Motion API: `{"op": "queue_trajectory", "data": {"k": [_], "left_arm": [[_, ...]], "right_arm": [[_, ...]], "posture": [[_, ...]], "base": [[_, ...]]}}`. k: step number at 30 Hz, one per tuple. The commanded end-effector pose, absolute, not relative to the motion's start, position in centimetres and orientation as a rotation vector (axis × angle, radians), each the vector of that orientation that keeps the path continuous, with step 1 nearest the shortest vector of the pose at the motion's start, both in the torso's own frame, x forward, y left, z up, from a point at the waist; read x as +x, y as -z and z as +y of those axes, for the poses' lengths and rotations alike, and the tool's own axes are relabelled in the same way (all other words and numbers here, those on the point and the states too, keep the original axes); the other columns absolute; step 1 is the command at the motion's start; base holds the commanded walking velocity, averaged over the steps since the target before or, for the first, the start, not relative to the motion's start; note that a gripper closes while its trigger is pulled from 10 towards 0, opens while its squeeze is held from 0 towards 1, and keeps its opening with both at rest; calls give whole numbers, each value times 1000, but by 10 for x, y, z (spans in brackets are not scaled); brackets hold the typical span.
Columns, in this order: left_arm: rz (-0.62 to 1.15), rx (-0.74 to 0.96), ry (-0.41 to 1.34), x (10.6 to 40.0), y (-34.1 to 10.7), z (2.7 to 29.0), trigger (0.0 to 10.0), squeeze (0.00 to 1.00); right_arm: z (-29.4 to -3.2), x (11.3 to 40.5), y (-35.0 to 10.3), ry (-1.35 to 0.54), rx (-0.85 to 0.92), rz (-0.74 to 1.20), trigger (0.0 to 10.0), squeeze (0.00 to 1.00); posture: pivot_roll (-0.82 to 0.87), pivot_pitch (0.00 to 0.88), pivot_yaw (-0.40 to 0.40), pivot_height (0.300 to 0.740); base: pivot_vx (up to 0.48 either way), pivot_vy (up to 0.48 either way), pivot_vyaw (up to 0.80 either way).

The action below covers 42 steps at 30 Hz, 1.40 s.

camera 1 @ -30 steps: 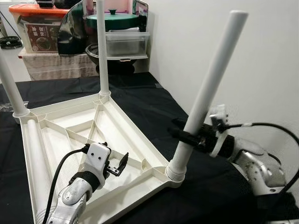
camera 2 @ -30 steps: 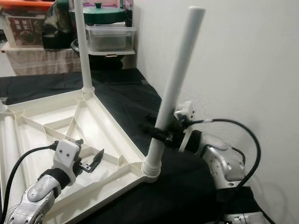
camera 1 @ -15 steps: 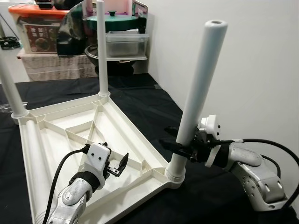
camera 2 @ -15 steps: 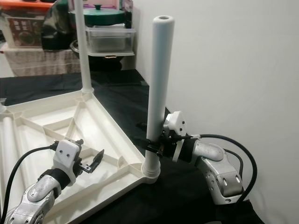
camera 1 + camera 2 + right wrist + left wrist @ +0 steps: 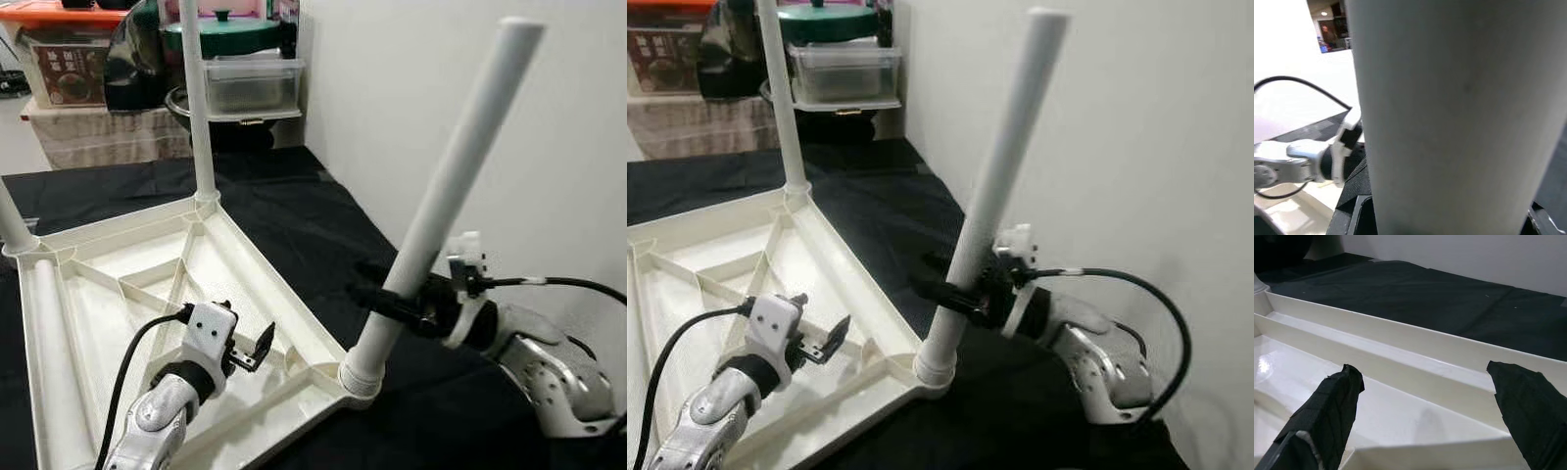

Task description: Building children table

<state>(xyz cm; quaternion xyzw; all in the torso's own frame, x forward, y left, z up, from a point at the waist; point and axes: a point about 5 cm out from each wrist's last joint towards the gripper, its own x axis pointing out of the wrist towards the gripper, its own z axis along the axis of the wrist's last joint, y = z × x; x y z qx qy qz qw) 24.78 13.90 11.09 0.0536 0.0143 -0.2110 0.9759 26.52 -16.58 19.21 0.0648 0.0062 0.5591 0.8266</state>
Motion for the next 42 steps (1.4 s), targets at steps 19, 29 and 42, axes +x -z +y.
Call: {"op": "queue_trajectory", "data": {"k": [19,29,42], "left_arm": [[57,103,432,246,-106,138,10000,0],[59,98,431,246,-105,137,10000,0],[56,104,422,248,-105,138,10000,0]], "right_arm": [[-153,248,-159,-1295,110,241,10000,0],[-147,256,-159,-1204,107,215,10000,0],[-137,289,-125,-646,-31,251,10000,0]], "posture": [[-11,0,-64,740],[-14,0,-67,740],[-13,0,-63,740]], "base": [[0,0,0],[0,0,0],[0,0,0]]}}
